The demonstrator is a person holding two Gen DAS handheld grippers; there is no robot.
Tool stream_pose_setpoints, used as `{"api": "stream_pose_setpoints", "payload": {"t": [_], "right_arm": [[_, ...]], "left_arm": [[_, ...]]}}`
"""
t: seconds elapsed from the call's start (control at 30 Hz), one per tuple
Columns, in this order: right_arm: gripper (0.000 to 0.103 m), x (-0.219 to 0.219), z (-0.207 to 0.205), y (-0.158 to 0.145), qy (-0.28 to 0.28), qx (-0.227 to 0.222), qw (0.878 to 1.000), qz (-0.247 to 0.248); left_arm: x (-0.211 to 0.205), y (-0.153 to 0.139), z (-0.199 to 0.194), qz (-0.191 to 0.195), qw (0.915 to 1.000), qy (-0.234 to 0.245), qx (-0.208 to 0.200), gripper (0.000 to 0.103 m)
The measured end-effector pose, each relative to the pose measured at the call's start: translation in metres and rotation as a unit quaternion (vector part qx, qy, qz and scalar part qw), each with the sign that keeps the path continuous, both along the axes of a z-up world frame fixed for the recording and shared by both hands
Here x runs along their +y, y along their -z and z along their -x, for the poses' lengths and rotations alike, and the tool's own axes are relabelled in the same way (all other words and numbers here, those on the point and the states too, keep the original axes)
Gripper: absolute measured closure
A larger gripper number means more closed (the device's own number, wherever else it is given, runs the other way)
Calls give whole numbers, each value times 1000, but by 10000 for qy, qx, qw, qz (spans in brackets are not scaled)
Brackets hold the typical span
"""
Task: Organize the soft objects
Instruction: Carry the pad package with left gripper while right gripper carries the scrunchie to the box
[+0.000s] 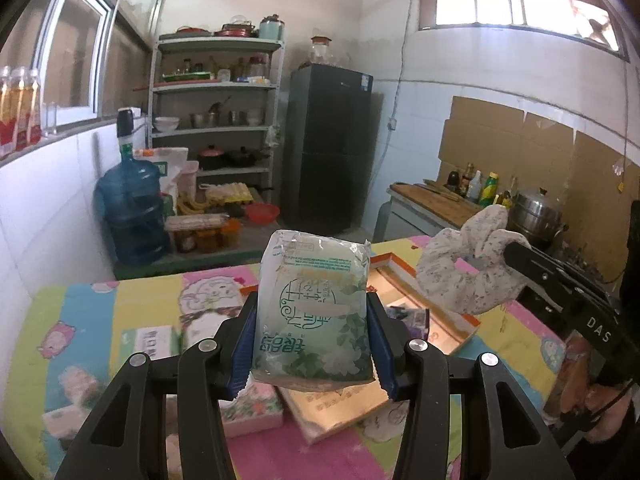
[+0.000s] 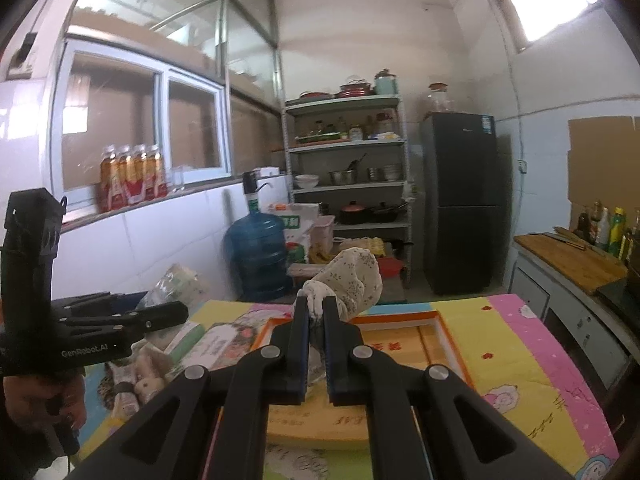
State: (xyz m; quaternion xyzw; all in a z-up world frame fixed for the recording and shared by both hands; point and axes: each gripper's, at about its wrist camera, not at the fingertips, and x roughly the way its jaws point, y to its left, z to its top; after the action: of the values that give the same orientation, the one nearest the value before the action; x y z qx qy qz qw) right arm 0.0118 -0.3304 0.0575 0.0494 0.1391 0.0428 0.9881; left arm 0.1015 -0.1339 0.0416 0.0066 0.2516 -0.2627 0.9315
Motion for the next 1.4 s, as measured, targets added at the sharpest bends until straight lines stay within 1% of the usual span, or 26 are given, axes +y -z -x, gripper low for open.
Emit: {"api": "stream_pose_setpoints", "payload": {"t": [0.23,0.4,0.57,0.73,0.9,1.23,1.4], "right_arm": [[97,-29,-11,3,103,-98,9998,-162],[96,-50,-31,15,-5,-35,9984,-564],[97,-66,-60,34,-41,170,9965,-819],[96,-81,-88,54,-124,376,9924,-1163],[96,-88,-108,65,-160,466,9902,-1306],[96,-97,-131,82,-145,661,9859,-1528],[96,-103,-140,97,-195,901,9801,-1756]], "left_arm": [[-25,12,-28,31,9995,-53,304,52],[-40,29,-52,0,9983,-184,558,52],[-54,44,-76,-40,9965,-297,776,52],[-65,56,-95,-95,9950,-396,908,52],[-77,64,-112,-190,9939,-460,988,52],[-89,86,-140,-284,9892,-561,1326,52],[-91,99,-151,-345,9866,-623,1468,52]]}}
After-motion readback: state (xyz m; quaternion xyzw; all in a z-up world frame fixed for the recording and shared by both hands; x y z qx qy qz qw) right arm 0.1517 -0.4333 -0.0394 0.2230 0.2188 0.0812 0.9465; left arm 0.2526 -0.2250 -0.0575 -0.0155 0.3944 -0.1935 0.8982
